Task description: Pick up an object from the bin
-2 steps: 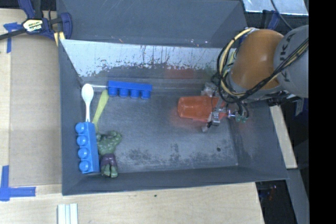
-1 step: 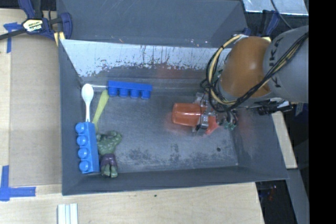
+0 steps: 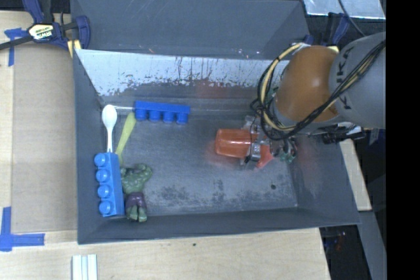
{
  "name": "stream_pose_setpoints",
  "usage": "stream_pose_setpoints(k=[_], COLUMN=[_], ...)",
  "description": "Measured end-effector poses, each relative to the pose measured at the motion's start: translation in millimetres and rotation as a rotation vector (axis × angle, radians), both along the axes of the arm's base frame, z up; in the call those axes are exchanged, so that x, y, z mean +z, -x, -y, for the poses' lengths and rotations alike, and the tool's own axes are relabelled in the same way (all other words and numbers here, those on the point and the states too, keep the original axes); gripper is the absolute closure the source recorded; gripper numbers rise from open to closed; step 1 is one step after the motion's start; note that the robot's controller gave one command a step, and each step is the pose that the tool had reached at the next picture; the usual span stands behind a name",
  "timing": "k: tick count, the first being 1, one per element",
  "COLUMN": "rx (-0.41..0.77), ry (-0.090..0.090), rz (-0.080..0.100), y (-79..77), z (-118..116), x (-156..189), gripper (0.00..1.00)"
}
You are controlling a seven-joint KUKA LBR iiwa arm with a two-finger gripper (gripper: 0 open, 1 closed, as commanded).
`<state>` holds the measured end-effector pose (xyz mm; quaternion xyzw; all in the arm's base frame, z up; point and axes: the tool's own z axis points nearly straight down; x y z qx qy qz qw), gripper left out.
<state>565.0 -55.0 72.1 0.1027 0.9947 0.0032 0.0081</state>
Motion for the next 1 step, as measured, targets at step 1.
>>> stream_pose_setpoints(k=[1], rx=[0.006], ry=[0.000], rz=[-0.004], y=[4.9], z=[-3.1], x=[60.6], gripper=[1.00])
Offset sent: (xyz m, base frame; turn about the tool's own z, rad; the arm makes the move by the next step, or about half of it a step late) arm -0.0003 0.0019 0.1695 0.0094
